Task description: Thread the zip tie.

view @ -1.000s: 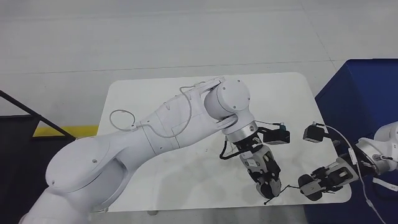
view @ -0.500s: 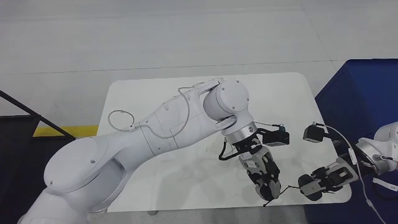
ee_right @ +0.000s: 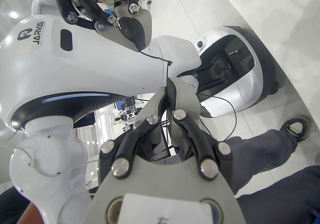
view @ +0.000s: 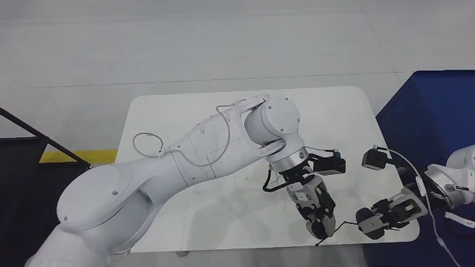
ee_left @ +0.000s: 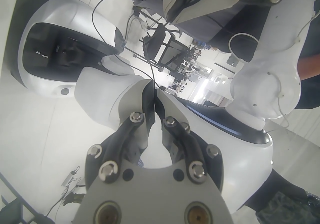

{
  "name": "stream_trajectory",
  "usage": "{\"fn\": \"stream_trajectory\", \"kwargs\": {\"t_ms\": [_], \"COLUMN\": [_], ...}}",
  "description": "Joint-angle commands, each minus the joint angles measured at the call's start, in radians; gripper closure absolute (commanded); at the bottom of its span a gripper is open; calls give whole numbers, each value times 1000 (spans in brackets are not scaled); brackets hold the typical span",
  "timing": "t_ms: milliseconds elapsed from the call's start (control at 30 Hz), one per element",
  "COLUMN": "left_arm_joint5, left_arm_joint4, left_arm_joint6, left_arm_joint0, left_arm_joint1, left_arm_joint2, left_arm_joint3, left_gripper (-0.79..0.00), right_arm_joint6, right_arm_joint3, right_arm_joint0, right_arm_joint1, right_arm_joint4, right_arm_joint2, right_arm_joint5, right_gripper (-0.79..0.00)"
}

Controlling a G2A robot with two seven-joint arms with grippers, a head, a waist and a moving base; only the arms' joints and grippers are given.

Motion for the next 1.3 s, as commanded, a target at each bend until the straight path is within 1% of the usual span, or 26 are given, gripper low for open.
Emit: {"fn": "stream_trajectory", "kwargs": {"t_ms": [0, 133, 600, 1267], "left_arm_joint5": [-9, -25, -26, -4], "left_arm_joint4": [-7, -20, -32, -13], "left_arm_joint6": [0, 0, 0, 0], "left_arm_joint0": [0, 3, 0, 2], "left_arm_joint1": [1, 5, 18, 6], "left_arm_joint2": [0, 0, 0, 0], "left_arm_joint3": [4, 2, -16, -2], "left_gripper": [0, 0, 0, 0], "right_arm_joint6": [0, 0, 0, 0], "right_arm_joint3": [0, 0, 0, 0], "right_arm_joint0": [0, 0, 0, 0], "right_arm_joint1": [0, 0, 0, 0], "right_arm_joint4": [0, 0, 0, 0], "right_arm_joint2": [0, 0, 0, 0], "right_arm_joint5": [0, 0, 0, 0], "right_gripper": [0, 0, 0, 0]}}
